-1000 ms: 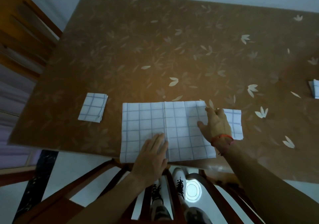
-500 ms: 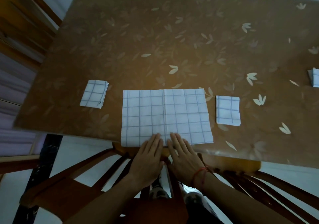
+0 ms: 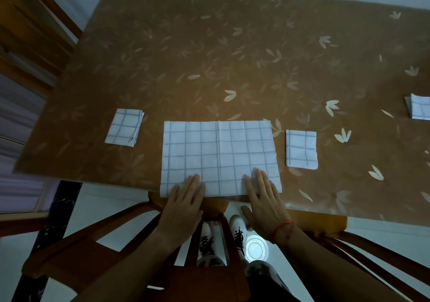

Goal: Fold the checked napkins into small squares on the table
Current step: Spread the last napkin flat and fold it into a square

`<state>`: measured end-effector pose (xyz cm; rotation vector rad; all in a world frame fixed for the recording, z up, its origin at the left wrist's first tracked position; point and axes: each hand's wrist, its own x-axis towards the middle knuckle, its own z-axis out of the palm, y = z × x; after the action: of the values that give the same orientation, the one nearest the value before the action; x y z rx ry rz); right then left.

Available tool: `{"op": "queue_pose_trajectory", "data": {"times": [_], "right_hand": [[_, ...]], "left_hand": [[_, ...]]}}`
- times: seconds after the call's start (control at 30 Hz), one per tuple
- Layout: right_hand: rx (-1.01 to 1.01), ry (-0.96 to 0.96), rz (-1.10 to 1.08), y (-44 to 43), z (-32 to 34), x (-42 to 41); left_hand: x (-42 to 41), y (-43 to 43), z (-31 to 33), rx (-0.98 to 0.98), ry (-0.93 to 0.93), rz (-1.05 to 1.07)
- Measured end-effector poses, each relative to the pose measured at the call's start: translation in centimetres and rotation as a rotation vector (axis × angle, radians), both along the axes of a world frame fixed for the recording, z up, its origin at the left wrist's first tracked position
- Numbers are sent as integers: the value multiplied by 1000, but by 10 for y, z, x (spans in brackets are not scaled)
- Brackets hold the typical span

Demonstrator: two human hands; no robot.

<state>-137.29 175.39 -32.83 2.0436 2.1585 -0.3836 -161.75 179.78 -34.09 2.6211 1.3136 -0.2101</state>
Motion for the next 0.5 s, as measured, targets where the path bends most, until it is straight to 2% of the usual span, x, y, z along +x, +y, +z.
{"op": "queue_pose_trajectory", "data": {"times": [0.2, 0.37, 0.5], "right_hand": [[-23, 69, -21, 18, 4, -18], [-44, 65, -21, 29, -3, -20], [-48, 59, -9, 35, -5, -19]], "left_hand": [[6, 16, 1, 43, -95, 8], [-3, 28, -2, 120, -223, -24], [-3, 37, -2, 118, -253, -38]]}}
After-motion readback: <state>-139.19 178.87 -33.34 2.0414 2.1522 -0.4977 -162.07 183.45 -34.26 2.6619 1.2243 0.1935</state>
